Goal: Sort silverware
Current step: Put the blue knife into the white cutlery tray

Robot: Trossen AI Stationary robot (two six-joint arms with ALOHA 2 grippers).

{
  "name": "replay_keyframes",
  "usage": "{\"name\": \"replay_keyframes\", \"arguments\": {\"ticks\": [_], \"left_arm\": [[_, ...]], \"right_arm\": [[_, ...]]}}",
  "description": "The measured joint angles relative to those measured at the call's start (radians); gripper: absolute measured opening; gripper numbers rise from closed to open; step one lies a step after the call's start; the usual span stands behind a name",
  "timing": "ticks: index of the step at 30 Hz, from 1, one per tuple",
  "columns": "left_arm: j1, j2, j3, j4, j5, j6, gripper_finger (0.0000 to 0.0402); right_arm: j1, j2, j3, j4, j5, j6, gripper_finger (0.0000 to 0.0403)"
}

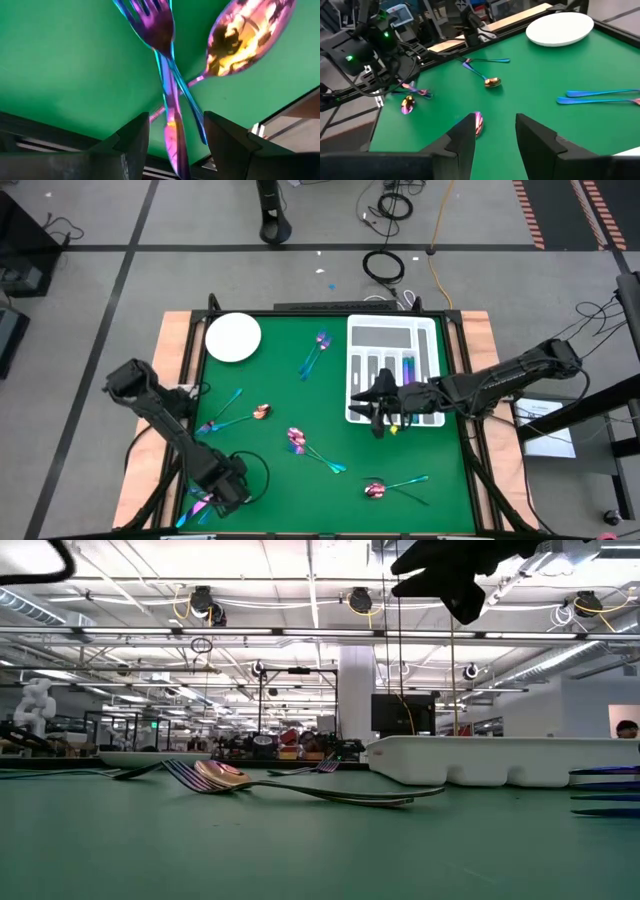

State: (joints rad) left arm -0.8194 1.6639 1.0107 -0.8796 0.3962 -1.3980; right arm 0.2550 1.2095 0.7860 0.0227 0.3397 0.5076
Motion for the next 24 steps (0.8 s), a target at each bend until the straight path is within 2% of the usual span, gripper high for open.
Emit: {"name": "replay_keyframes", "arguments": {"ticks": [10,14,24], "left_arm": [[-0.068,0.003,0.0,0.006,-0.021,-0.113,0.0189],[-0.069,0.012,0.0,0.008,-0.046,-0.115,0.0189],[-0.07,0.078,0.0,0.056,-0.029,-0.107,0.0189]], "right_arm": [[0.009,0.0,0.0,0.008,0.003,0.002,0.013],[0.009,0.0,0.0,0.008,0.003,0.001,0.013],[0.009,0.0,0.0,0.006,0.003,-0.004,0.013]]}}
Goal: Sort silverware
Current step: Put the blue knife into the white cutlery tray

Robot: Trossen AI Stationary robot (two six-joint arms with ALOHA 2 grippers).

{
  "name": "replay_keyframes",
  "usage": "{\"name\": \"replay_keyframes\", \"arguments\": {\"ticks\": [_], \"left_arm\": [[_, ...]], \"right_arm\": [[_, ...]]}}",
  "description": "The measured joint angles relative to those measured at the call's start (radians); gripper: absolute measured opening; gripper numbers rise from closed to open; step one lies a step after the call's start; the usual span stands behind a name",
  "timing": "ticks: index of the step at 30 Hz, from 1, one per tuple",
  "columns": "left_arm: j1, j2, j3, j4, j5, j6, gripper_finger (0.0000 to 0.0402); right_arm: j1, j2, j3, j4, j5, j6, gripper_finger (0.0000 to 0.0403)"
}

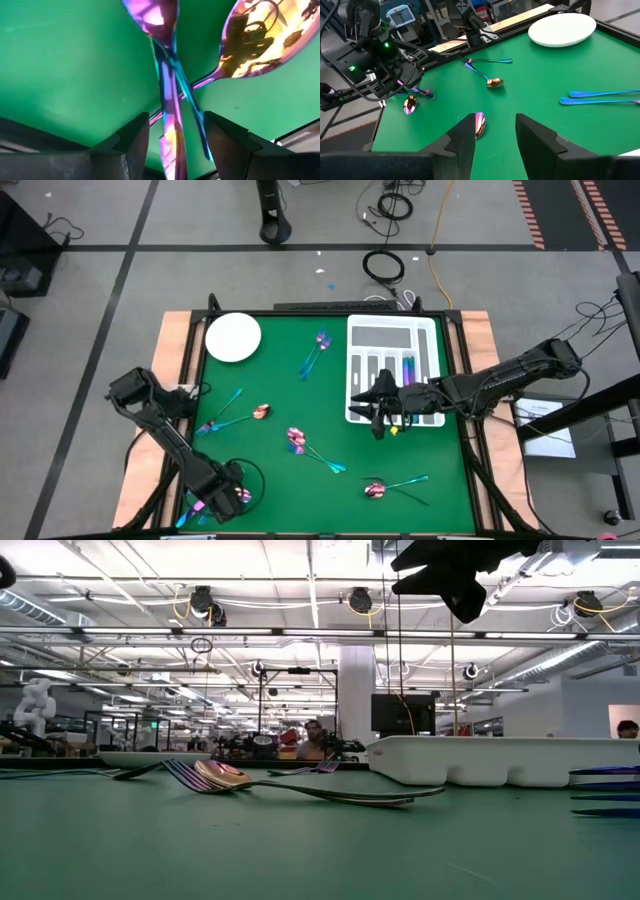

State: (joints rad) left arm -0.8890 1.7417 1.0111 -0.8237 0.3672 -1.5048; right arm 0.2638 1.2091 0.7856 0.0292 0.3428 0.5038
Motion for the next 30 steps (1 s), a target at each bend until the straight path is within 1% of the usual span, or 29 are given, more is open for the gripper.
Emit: {"name": "replay_keyframes", "arguments": {"ticks": [9,12,15,26,30], "left_arm": [[-0.002,0.028,0.0,0.003,0.028,0.011,0.0189],[-0.002,0.028,0.0,0.002,0.03,0.019,0.0182],[-0.002,0.028,0.0,0.001,0.031,0.023,0.0162],[0.004,0.028,0.0,-0.027,0.033,0.029,0.0063],[0.024,0.028,0.0,-0.059,0.031,0.069,0.0044]], "right_arm": [[0.0,0.0,0.0,0.001,0.0,0.0,0.013],[0.0,0.0,0.0,0.002,0.001,0.0,0.013],[0.0,0.0,0.0,0.002,0.001,0.0,0.013],[0.0,0.0,0.0,0.005,0.001,0.0,0.013],[0.0,0.0,0.0,0.005,0.001,0.0,0.013]]}}
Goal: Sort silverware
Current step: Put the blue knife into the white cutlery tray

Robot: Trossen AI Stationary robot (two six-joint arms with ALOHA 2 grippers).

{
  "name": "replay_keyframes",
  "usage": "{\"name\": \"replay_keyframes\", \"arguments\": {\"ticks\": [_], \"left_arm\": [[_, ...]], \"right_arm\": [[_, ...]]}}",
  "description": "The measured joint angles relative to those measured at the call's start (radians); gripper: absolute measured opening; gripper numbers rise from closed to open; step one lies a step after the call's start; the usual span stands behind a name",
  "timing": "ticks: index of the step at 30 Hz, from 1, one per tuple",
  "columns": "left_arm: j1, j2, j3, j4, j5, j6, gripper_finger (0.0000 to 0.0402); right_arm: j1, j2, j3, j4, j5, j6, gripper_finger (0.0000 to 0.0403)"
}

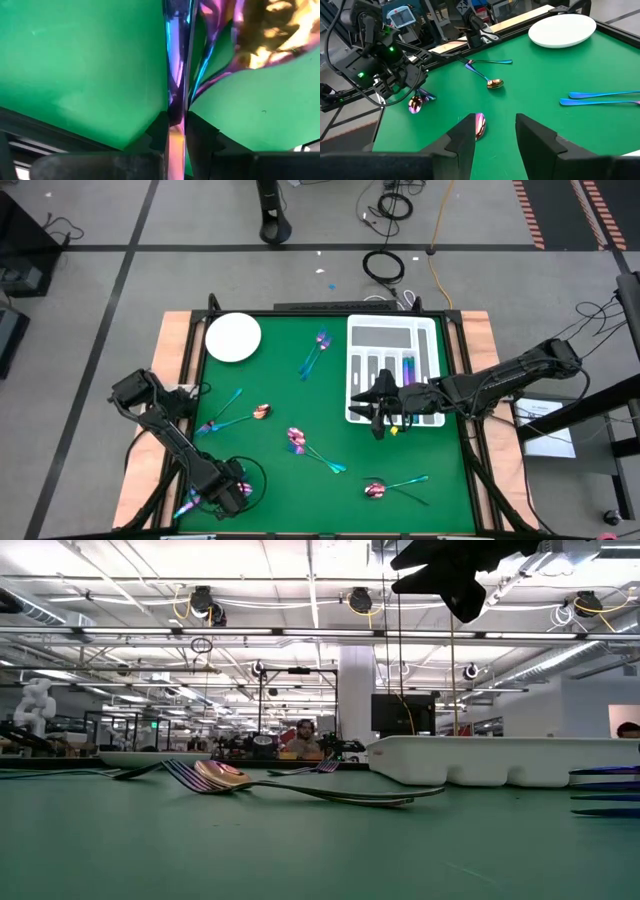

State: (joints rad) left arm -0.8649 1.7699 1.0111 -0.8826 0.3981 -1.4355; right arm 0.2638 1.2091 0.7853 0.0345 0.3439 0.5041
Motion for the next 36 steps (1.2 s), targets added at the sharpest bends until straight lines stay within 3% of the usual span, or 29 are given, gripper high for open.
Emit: {"name": "replay_keyframes", "arguments": {"ticks": [13,24,31,36], "left_arm": [[0.111,-0.026,-0.001,-0.14,-0.034,0.192,0.0049],[0.218,-0.2,-0.001,-0.148,-0.281,0.288,0.0049],[0.261,-0.323,-0.001,0.033,-0.546,0.417,0.005],[0.294,-0.385,-0.001,0.31,-0.637,0.571,0.005]], "right_arm": [[0.0,0.0,0.0,-0.001,0.0,-0.004,0.013],[-0.001,0.001,0.0,0.0,0.027,-0.027,0.013],[-0.001,0.061,0.0,0.006,0.022,-0.055,0.013],[0.003,0.124,0.0,0.109,-0.094,-0.281,0.013]]}}
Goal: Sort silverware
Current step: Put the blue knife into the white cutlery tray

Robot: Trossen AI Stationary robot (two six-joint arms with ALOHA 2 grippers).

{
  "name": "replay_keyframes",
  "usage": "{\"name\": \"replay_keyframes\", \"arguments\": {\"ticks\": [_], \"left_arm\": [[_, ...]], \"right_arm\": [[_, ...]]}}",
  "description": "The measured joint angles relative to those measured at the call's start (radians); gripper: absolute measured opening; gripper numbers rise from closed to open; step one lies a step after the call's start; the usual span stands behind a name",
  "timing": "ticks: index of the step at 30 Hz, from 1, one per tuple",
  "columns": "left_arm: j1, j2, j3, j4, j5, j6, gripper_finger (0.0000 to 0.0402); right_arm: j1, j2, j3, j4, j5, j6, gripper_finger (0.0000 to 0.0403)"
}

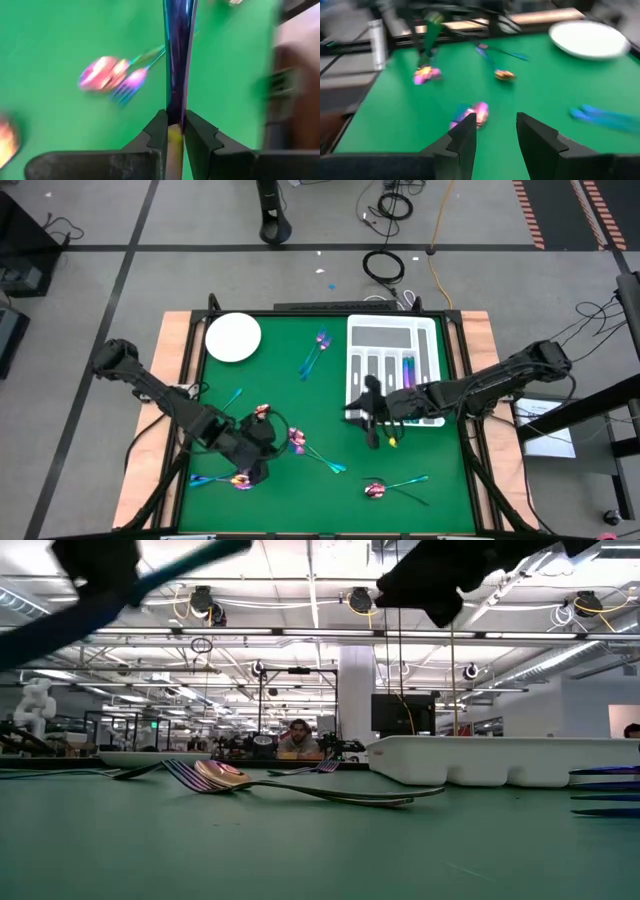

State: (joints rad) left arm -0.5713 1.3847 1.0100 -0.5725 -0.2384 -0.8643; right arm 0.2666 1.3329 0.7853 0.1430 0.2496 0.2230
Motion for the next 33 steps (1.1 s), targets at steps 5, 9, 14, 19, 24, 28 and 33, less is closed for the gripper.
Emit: {"name": "replay_keyframes", "arguments": {"ticks": [5,9,14,19,24,28,33], "left_arm": [[0.045,-0.012,0.001,0.152,0.029,0.07,0.005],[0.065,0.002,0.001,0.154,0.044,0.086,0.005],[0.097,0.034,0.001,0.221,0.071,0.11,0.005],[0.136,0.069,0.001,0.383,0.17,0.139,0.005],[0.185,0.095,0.001,0.492,0.208,0.075,0.005],[0.215,0.102,0.0,0.505,0.208,0.025,0.005],[0.226,0.101,0.0,0.514,0.217,0.013,0.005]], "right_arm": [[0.05,0.049,0.0,0.162,-0.045,-0.334,0.013],[0.12,0.072,0.0,0.229,-0.047,-0.603,0.013],[0.21,0.123,0.0,0.327,-0.029,-0.989,0.013],[0.263,0.201,0.014,0.427,0.119,-1.247,0.013],[0.299,0.282,0.106,0.432,0.298,-1.467,0.013],[0.323,0.364,0.212,0.395,0.431,-1.615,0.013],[0.334,0.455,0.331,0.254,0.592,-1.684,0.013]]}}
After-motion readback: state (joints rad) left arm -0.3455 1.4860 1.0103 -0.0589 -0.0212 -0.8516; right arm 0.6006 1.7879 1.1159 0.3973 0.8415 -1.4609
